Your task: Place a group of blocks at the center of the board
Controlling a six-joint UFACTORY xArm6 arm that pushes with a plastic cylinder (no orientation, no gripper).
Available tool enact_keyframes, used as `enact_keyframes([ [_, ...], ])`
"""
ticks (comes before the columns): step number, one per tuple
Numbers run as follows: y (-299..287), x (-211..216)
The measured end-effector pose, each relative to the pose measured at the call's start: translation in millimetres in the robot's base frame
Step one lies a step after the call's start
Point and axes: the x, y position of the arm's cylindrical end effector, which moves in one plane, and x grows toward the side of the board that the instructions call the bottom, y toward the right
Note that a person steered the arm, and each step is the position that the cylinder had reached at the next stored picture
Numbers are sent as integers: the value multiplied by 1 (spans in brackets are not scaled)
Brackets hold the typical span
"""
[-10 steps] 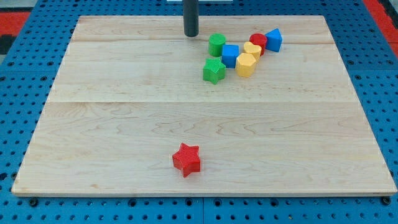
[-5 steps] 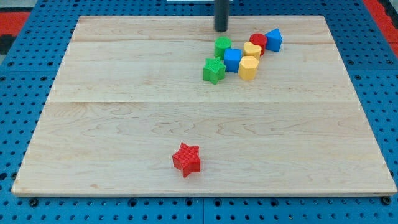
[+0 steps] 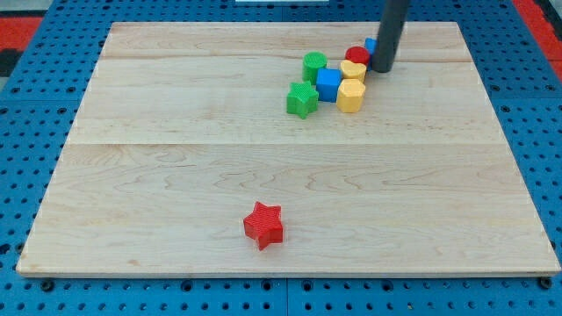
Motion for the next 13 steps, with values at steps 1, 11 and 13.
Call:
enact_keyframes([
  [1,-17,0],
  [11,8,-100],
  [13,8,-56],
])
